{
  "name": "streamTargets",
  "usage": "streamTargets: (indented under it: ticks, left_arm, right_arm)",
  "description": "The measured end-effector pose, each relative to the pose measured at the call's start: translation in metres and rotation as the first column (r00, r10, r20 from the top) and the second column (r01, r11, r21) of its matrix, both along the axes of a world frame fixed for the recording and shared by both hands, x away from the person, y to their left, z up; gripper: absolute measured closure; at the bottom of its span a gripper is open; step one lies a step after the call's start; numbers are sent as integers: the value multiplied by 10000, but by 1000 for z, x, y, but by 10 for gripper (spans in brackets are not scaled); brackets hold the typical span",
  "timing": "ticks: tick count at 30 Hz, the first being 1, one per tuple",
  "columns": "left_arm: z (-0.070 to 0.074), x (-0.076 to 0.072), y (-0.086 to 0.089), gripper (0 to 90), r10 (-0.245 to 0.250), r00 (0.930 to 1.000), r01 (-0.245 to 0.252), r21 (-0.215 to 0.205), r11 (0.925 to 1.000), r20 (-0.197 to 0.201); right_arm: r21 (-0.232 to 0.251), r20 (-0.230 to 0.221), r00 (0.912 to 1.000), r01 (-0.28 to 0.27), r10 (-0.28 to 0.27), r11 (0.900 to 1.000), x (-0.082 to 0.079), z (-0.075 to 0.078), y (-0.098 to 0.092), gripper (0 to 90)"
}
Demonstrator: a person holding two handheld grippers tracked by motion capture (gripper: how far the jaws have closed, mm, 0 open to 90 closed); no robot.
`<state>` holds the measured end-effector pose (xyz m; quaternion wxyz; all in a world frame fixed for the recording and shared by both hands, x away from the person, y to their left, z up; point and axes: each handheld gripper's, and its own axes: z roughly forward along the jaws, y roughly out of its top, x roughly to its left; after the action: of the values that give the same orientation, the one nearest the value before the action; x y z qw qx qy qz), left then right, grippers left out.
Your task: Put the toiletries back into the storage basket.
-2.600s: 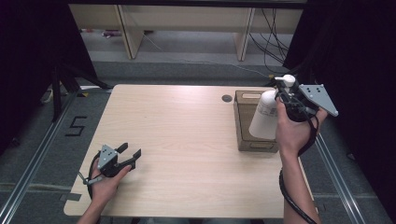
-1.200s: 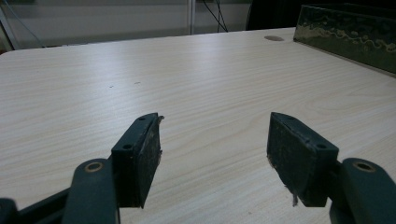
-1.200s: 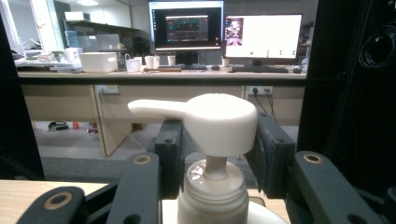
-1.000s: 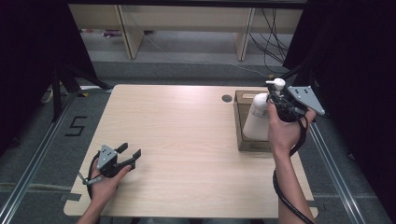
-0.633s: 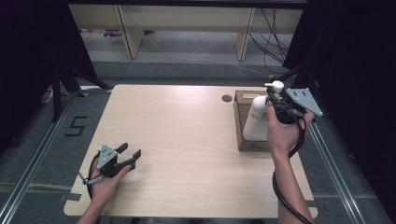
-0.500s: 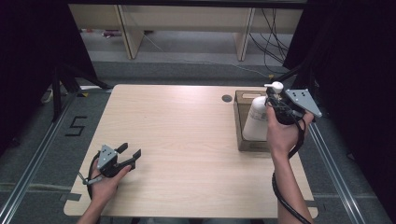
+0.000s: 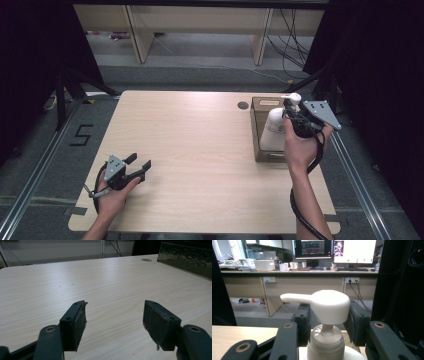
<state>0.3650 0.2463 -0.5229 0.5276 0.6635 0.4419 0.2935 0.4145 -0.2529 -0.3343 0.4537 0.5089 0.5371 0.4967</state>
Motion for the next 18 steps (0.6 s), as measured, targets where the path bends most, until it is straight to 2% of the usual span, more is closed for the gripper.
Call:
streamTargets:
  ticks: [18]
  left_arm:
    - [0, 0, 0, 343, -3, 10000, 3, 10, 10000, 8]
  right_arm:
    - [28, -420, 9991, 1, 0, 10000, 0, -18, -1, 602]
